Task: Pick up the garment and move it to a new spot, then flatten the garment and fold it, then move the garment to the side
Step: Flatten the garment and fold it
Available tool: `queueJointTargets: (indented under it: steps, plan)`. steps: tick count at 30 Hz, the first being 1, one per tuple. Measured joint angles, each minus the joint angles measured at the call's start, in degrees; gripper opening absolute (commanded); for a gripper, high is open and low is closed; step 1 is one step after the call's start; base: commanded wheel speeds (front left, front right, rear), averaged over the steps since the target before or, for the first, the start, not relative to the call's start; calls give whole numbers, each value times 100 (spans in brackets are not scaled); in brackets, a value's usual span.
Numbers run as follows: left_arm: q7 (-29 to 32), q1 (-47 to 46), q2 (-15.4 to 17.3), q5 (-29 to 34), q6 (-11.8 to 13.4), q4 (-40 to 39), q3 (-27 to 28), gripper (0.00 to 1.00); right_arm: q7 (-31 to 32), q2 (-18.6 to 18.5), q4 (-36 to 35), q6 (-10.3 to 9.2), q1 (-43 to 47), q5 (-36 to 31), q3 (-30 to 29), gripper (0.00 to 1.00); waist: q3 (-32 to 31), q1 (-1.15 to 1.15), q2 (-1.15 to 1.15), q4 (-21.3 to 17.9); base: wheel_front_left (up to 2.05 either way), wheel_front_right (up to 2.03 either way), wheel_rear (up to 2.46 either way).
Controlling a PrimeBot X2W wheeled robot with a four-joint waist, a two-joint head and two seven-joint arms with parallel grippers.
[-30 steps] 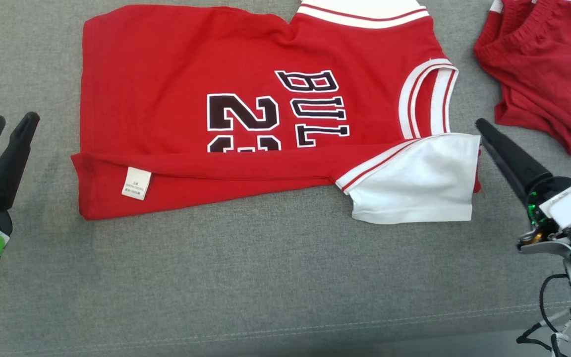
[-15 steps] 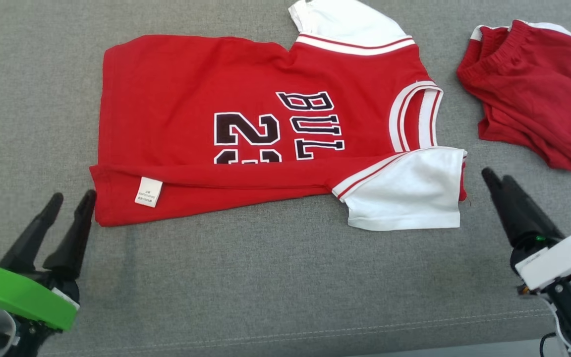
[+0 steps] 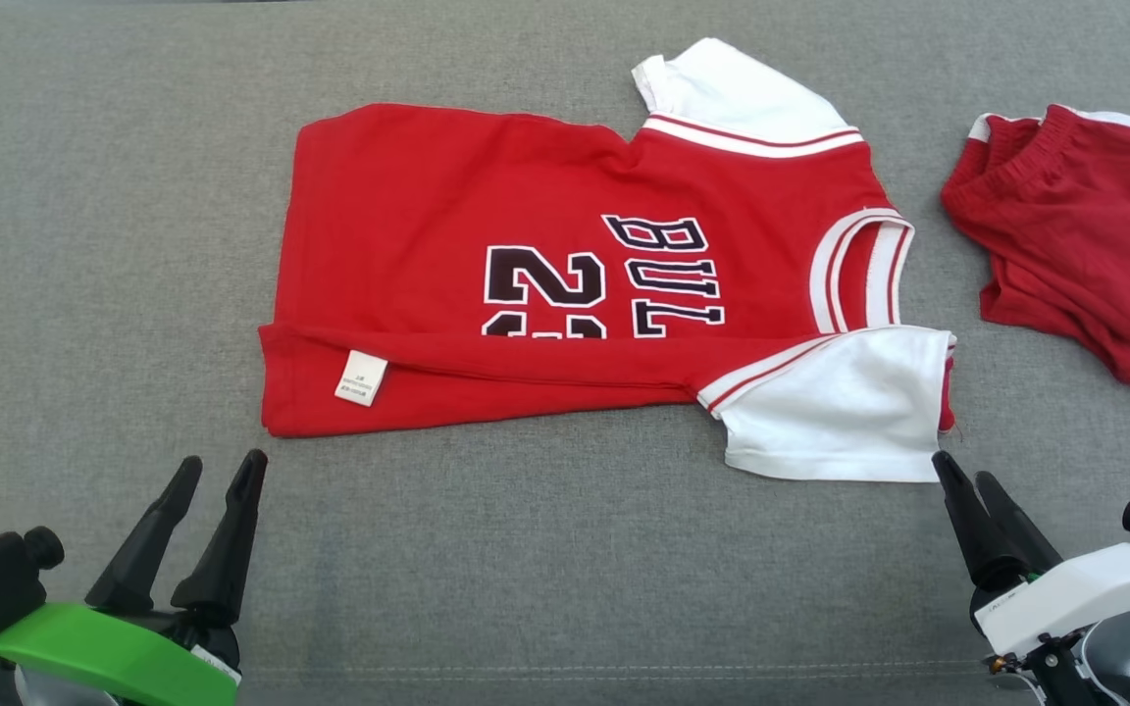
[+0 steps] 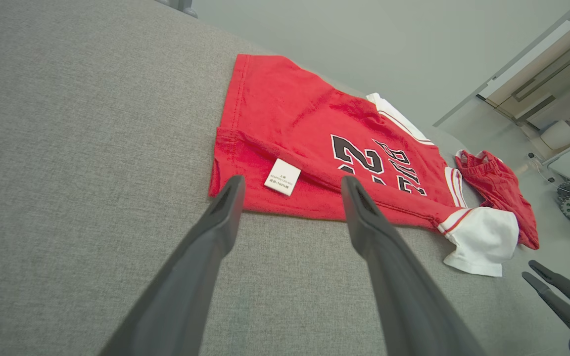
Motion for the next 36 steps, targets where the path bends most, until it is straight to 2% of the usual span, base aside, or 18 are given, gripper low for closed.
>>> queueJointTargets:
  steps: [5, 13, 22, 23, 25, 26, 27, 28, 30, 31, 36]
  plan:
    - [-77, 116, -45, 156, 36, -73, -69, 100, -82, 127, 327, 2, -5, 30, 14, 100, -110, 0, 0, 190, 0, 0, 0]
    - [-178, 194, -73, 213, 85, -216, -66, 100, -183, 122, 757, 3, -14, 21, -22, 100, -175, 0, 0, 406, 0, 0, 0]
    - [-233, 358, -71, 271, 94, -387, 19, 100, -243, 130, 1040, 103, -336, -5, 70, 100, -87, 0, 0, 438, 0, 0, 0]
    - [-233, 358, -71, 286, 94, -414, 18, 100, -244, 151, 1079, 114, -424, -10, 93, 85, -54, 0, 0, 437, 0, 0, 0]
    - [-233, 358, -71, 287, 96, -441, 15, 100, -244, 167, 1125, 155, -485, -10, 111, 78, -22, 0, 0, 439, 0, 0, 0]
    - [-233, 358, -71, 288, 97, -441, 16, 100, -250, 171, 1158, 172, -505, -10, 122, 63, -8, 0, 0, 441, 0, 0, 0]
    - [-233, 358, -73, 289, 113, -441, 15, 100, -250, 171, 1195, 203, -527, -11, 134, 43, 0, 0, 0, 443, 0, 0, 0]
    - [-233, 358, -73, 289, 123, -442, 16, 100, -250, 172, 1228, 204, -554, -18, 145, 35, 4, 0, 0, 445, 0, 0, 0]
    - [-233, 358, -73, 289, 138, -445, 18, 100, -252, 196, 1278, 252, -581, -16, 159, 7, 13, 0, 0, 447, 0, 0, 0]
    - [-233, 358, -74, 289, 138, -449, 18, 100, -252, 209, 1302, 265, -587, -16, 167, 0, 19, 0, 0, 448, 0, 0, 0]
    - [-233, 360, -79, 289, 142, -464, 35, 100, -252, 336, 1368, 413, -615, 82, 237, 0, 43, 0, 0, 440, 0, 0, 0]
